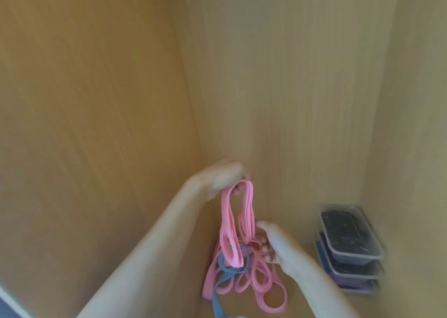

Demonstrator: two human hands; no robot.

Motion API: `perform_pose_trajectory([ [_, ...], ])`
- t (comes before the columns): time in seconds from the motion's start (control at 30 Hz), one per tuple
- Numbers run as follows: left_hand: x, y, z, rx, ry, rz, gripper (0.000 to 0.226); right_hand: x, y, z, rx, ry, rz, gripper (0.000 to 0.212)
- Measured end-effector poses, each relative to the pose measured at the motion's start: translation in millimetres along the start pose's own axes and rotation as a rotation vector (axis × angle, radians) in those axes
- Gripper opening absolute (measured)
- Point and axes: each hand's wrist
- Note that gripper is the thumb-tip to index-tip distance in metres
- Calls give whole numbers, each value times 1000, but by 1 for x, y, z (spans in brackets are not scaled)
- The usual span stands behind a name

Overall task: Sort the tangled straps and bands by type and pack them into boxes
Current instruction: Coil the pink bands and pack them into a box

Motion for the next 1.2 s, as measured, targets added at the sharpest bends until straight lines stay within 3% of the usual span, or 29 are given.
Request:
perform_pose_trajectory([
  [0.1,3,2,0,-24,-33,-8,10,-3,1,5,-237,17,156,18],
  [0.2,5,5,0,-51,-36,-14,10,-7,-4,11,-523,97,117,15],
  [0.3,9,10,1,-79,-2,-12,15,-3,1,16,-647,-94,116,25],
  [0.47,15,20,6,-125,31,0,12,7,13,16,-698,-234,282,27],
  [0.83,24,50,-1,-391,47,-2,15,12,25,39,-556,-2,-11,20],
  [1.03,29,60,1,-416,1,23,15,6,28,43,-406,230,-164,21],
  [1.2,27,64,4,-440,-70,30,17,3,23,38,-480,89,-146,51],
])
Point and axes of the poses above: each hand's wrist, its own y-axis towards the middle knuckle, its own x-axis out of the palm, z = x × y, and after that the axes turned 1 degree about -y, right-handed
